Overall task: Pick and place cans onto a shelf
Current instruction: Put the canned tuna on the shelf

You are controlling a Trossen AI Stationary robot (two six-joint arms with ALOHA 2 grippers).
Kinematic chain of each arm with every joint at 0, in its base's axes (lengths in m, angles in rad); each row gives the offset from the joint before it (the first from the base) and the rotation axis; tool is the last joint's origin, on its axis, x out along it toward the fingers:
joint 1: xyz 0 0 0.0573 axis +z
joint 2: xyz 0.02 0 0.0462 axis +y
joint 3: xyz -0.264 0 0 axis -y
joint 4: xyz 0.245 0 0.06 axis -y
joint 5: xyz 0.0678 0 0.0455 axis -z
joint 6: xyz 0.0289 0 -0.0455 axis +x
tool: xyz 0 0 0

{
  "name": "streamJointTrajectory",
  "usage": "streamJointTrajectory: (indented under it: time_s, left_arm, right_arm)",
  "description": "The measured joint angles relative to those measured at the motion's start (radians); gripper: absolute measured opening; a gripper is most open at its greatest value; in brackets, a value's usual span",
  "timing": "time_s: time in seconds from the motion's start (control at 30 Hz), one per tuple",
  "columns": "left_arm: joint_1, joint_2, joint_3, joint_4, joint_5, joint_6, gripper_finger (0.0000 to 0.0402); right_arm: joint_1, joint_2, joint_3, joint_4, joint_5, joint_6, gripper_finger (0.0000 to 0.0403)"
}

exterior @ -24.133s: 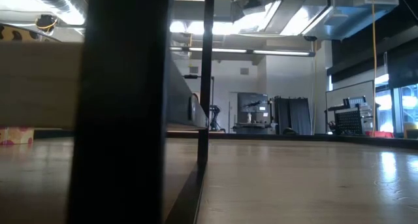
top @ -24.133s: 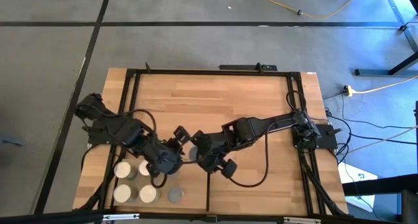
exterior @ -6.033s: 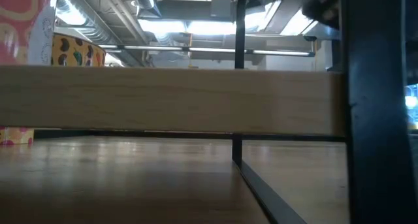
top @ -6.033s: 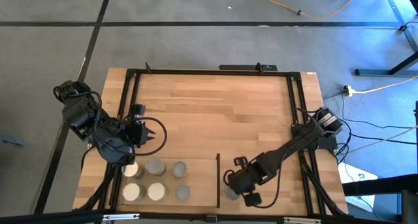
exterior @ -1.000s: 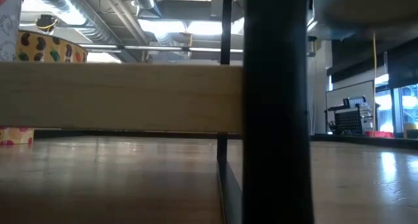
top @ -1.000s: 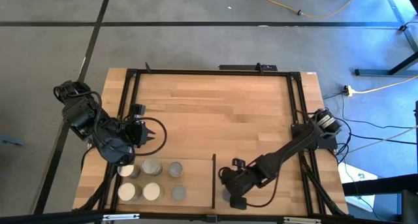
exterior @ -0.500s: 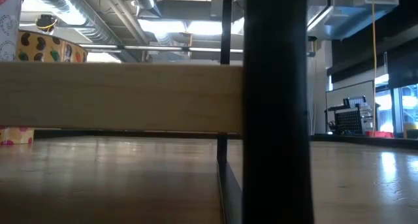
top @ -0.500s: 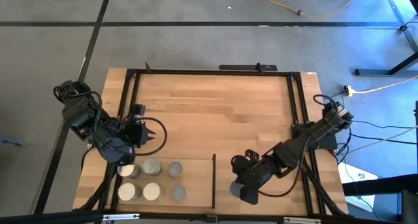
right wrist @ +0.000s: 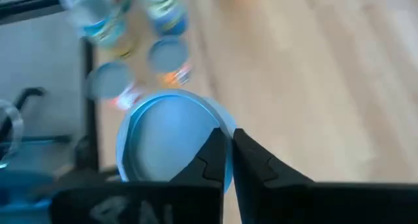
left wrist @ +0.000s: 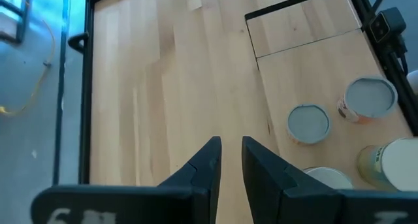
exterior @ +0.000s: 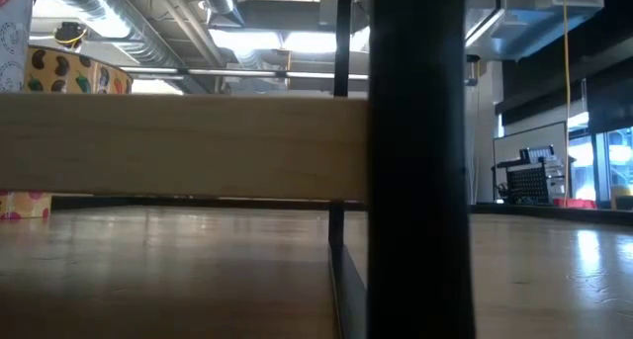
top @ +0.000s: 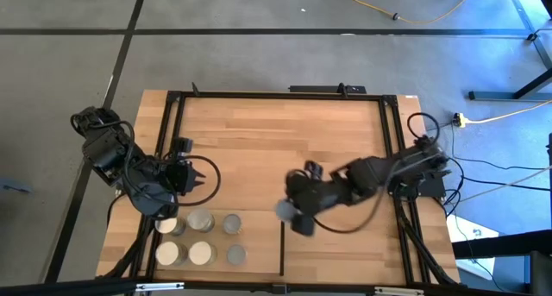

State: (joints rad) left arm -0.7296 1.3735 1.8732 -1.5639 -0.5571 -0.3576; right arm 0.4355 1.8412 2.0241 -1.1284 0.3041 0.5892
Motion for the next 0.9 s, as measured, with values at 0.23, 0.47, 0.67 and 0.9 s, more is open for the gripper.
streamJointTrajectory:
  time_s: [0.23, 0.47, 0.67, 0.9]
  left_arm:
    - [0.0, 0.044, 0.0, 0.1, 0.001, 0.216, 0.0055]
    - [0.019, 0.134, 0.0, 0.148, -0.004, 0.509, 0.0055]
    - [0.077, 0.227, 0.0, 0.145, -0.01, 0.696, 0.0055]
    - [0.123, 0.273, 0.0, 0.147, -0.118, 0.861, 0.0055]
  right_arm:
    - [-0.128, 0.079, 0.09, 0.02, 0.02, -0.124, 0.0013]
    - [-0.2, 0.096, 0.101, 0.102, -0.029, -0.254, 0.0013]
    - [-0.22, 0.096, 0.099, 0.108, -0.035, -0.326, 0.0013]
    - [-0.226, 0.096, 0.098, 0.117, -0.011, -0.384, 0.0013]
